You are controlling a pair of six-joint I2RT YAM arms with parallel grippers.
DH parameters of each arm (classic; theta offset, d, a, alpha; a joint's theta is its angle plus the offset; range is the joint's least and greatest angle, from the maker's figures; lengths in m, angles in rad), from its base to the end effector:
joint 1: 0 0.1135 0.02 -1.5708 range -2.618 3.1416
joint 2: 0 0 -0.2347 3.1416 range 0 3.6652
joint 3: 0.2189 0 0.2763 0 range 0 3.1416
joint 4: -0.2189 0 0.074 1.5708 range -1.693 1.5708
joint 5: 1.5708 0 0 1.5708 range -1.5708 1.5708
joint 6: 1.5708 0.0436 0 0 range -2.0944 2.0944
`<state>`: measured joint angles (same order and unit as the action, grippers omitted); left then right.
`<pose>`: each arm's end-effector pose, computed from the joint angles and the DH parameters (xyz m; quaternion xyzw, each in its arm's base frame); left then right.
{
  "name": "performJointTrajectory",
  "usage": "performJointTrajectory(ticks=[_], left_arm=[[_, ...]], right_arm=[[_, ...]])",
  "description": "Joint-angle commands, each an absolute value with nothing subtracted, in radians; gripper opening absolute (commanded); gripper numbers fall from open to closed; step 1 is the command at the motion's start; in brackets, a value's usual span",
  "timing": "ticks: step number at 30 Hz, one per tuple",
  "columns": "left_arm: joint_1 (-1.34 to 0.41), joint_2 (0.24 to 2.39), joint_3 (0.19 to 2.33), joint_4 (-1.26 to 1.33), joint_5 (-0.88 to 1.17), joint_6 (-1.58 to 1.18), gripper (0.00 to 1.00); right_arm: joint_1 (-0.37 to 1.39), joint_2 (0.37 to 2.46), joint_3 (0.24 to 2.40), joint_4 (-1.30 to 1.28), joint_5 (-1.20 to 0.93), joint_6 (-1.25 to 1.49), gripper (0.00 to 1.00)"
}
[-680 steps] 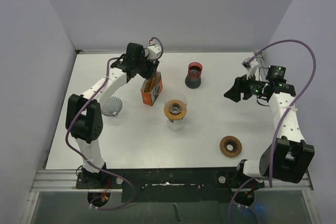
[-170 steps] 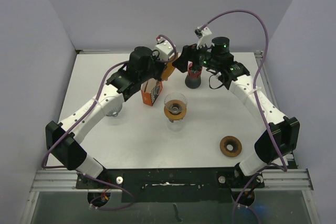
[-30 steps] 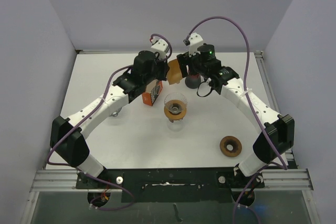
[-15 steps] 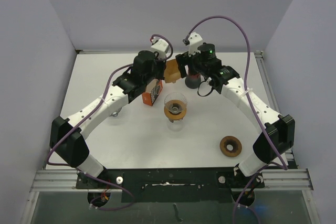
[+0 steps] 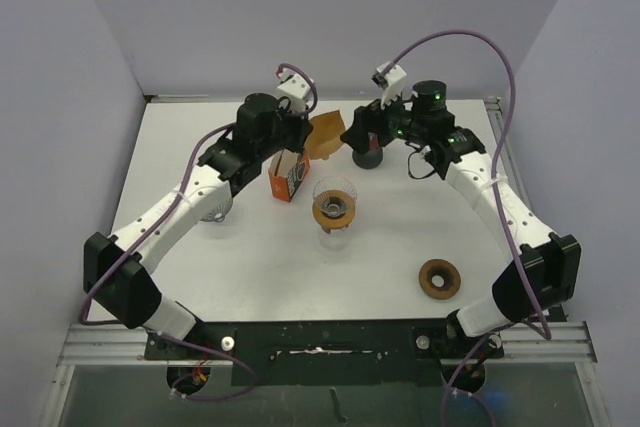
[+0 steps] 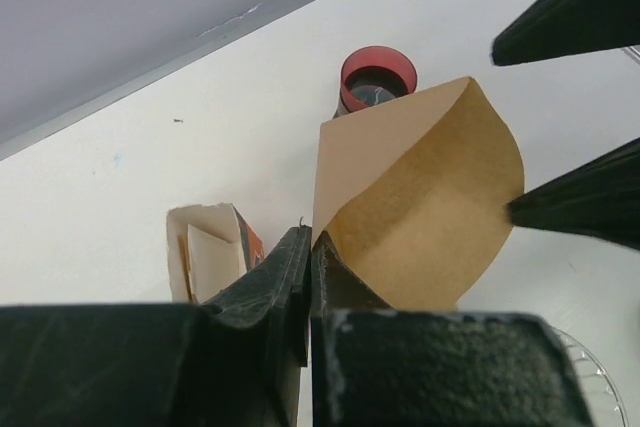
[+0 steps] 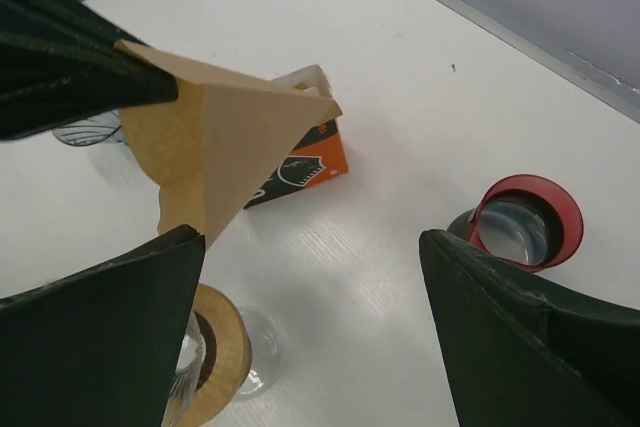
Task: Place the coffee filter in the dripper
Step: Place the coffee filter in the coffee dripper.
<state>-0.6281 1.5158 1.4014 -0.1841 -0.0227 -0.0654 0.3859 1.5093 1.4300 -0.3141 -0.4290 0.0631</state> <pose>0.3196 -0.2309 0.3421 0.2169 0.7746 -0.1933 0.5618 0.3491 0.1614 0.3426 -0.2472 0.7831 0.2934 0.4895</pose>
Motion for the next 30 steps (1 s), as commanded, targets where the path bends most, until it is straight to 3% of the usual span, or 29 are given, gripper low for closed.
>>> performJointTrajectory(ticks=[1,8,16,24,30], left_arm=[[-0.567,1.431,1.41,-0.187,0.136,-0.026,0.0],[-0.521,1.37,1.419,-0.312,0.327,0.093,0.0],[-0.522,1.335,1.487,-0.574,0.552,0.316,0.0],[-0.587,1.395,1.649,-0.896,0.59,0.455,0.0],[-0.671,1.476,1.772,-1.016,0.51,0.499,0.0]], right_arm=[[0.334,1.382,1.401,-0.209,-0.713,0.067,0.93],[0.302,1.271,1.375,-0.287,-0.889,-0.072,0.95],[0.29,1.169,1.345,-0.514,-0.945,-0.393,0.98],[0.257,1.106,1.297,-0.617,-0.988,-0.529,1.0],[0.193,1.083,1.255,-0.635,-1.05,-0.539,1.0]])
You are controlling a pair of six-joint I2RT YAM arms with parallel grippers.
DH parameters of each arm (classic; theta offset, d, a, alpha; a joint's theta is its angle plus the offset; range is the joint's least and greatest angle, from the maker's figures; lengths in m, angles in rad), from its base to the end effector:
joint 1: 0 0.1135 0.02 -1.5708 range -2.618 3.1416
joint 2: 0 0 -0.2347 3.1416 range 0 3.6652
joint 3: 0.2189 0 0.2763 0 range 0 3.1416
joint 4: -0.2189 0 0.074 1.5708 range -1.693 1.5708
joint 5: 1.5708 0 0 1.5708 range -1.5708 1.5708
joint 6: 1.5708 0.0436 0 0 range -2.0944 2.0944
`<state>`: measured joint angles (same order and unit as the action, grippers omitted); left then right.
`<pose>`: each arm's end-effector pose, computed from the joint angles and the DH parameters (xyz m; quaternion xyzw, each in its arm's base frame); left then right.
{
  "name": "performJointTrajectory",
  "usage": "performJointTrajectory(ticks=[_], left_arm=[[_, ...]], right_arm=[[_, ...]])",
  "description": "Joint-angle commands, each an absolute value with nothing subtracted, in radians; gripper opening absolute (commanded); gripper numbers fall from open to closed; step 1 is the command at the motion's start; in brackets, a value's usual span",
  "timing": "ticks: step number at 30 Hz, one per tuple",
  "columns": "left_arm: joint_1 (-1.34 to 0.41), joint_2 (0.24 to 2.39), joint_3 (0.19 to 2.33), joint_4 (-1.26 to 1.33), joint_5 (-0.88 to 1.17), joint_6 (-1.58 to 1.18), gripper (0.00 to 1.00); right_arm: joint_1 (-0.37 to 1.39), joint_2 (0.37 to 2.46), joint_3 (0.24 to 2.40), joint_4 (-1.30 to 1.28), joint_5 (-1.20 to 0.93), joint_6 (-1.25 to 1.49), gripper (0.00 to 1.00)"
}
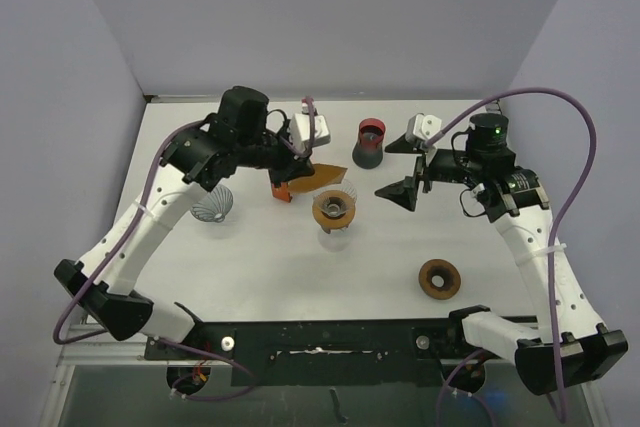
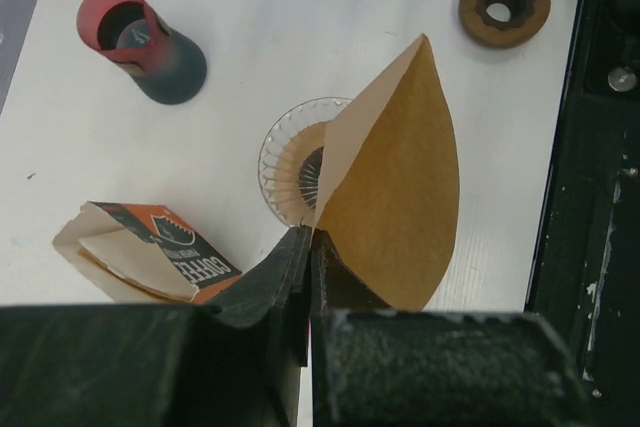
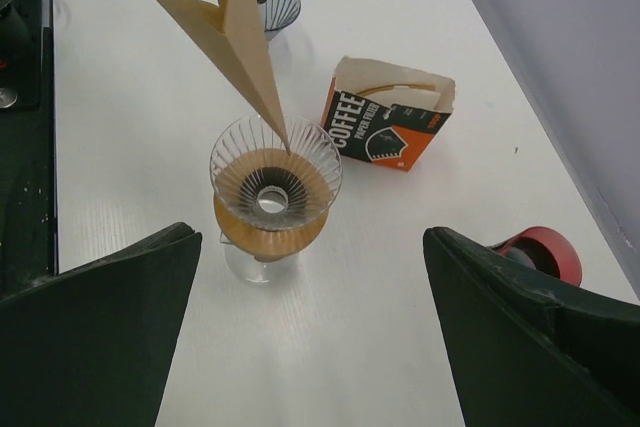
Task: Place the coffee filter in the dripper
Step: Place the coffee filter in the coffee dripper.
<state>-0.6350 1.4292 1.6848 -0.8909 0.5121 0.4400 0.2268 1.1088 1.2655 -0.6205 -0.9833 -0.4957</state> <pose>0.2472 -0.2087 0.4056 0.5402 0.6833 -0.2674 0.4121 0.2454 0.0939 0.3810 -0.4972 0.6138 0.3359 0.5131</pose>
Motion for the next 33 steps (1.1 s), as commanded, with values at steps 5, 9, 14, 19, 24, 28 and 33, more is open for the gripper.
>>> performJointTrajectory(ticks=[5,9,14,19,24,28,33], left_arm=[[-0.709,1.579,1.884,-1.109,0.473,0.507,0.0],[-0.729,1.634,1.948,-1.149,0.417,0.511,0.0],[-0.765,1.719,2.046,-1.222,0.37,0.517,0.0],[-0.784,1.793,2.139,-1.288,0.341,0.507,0.0],[-0.798,1.849,2.197,-1.319,0.307,0.495,0.0],[-0.799,1.885,2.248,-1.343,0.305,0.485,0.0],[-0.799,1.899,2.258,-1.329,0.31,0.457,0.16]], right_arm=[[0.151,1.059,1.23,-0.658,-1.057,-0.544,1.0],[0.125,1.039,1.201,-0.65,-1.061,-0.529,1.0],[0.103,1.012,1.158,-0.621,-1.065,-0.501,1.0],[0.098,1.002,1.14,-0.618,-1.06,-0.488,1.0],[0.094,0.996,1.123,-0.613,-1.056,-0.482,1.0],[0.09,0.988,1.11,-0.603,-1.054,-0.47,1.0],[0.086,0.987,1.084,-0.563,-1.059,-0.422,1.0]])
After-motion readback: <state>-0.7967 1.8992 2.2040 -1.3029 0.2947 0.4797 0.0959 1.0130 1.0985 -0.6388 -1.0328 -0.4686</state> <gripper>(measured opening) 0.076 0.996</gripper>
